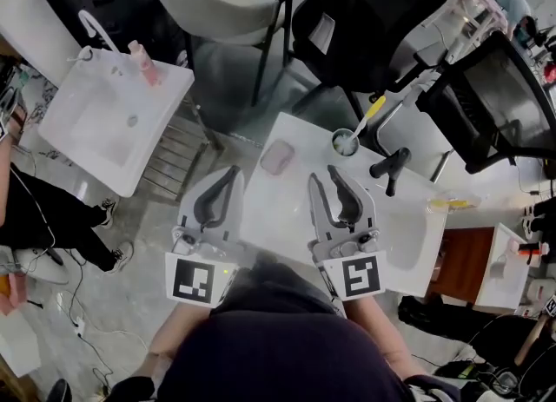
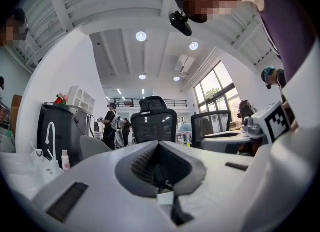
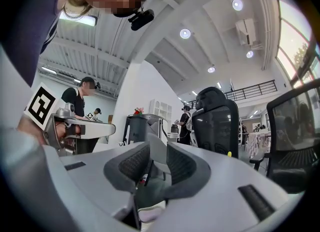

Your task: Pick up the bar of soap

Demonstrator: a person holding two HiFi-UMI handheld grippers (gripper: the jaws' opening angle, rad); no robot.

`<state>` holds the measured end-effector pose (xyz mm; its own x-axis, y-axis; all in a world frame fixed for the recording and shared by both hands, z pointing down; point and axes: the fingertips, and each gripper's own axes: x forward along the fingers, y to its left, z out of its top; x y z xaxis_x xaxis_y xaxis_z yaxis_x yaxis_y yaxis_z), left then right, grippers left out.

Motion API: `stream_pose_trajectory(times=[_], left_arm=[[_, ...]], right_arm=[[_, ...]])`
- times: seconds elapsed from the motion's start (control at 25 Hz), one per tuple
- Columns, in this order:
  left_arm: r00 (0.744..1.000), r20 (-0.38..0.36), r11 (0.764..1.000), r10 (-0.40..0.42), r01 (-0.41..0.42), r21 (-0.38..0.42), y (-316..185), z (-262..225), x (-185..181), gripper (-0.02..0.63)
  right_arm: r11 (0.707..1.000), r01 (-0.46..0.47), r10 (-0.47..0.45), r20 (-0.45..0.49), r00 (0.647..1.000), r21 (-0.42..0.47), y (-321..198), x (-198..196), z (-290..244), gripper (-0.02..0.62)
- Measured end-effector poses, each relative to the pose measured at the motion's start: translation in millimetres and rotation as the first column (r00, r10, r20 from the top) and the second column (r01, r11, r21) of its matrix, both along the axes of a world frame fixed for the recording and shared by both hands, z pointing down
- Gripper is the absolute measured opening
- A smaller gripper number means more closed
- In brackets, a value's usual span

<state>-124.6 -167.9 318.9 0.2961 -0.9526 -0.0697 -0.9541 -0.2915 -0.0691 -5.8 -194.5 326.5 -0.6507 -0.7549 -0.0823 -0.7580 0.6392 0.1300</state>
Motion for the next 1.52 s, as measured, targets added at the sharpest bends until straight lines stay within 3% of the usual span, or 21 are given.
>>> stream_pose_trajectory(times=[0.2,0.52,0.72,0.88,1.0,1.2,1.4,1.52], left_arm=[[1.0,-0.007,1.0,0.015,-0.015,-0.02,-18.1,6.7,-3.9,0.0],[0.999,0.002,0.998,0.046,-0.046,-0.038,-41.1,13.5,-7.6,0.0],[0.997,0.021,0.995,0.072,-0.07,-0.069,-53.7,17.1,-10.8,0.0],[0.996,0.014,0.992,0.083,-0.082,-0.1,-62.3,21.7,-13.7,0.0],[0.995,0.016,0.989,0.094,-0.091,-0.118,-64.7,27.4,-13.6,0.0],[0.994,0.02,0.984,0.106,-0.102,-0.145,-69.0,36.1,-12.2,0.0],[0.993,0.013,0.979,0.118,-0.114,-0.167,-71.7,45.1,-8.8,0.0],[0.993,0.007,0.979,0.116,-0.113,-0.172,-73.7,46.5,-10.1,0.0]], right_arm=[[1.0,-0.014,0.014,-0.019,1.0,-0.002,-15.9,-2.0,4.8,0.104],[0.999,0.03,-0.031,-0.147,0.989,-0.011,-39.2,-15.4,29.3,0.108],[0.991,0.08,-0.105,-0.253,0.962,-0.109,-50.5,-34.0,61.0,0.109],[0.981,0.127,-0.173,-0.361,0.916,-0.148,-58.4,-49.8,91.5,0.109],[0.97,0.18,-0.237,-0.465,0.853,-0.165,-61.6,-56.8,117.7,0.11],[0.942,0.254,-0.334,-0.62,0.71,-0.218,-67.1,-63.8,160.0,0.123],[0.913,0.29,-0.403,-0.739,0.539,-0.287,-73.1,-68.7,199.8,0.131],[0.895,0.327,-0.422,-0.814,0.398,-0.304,-72.3,-71.6,220.7,0.14]])
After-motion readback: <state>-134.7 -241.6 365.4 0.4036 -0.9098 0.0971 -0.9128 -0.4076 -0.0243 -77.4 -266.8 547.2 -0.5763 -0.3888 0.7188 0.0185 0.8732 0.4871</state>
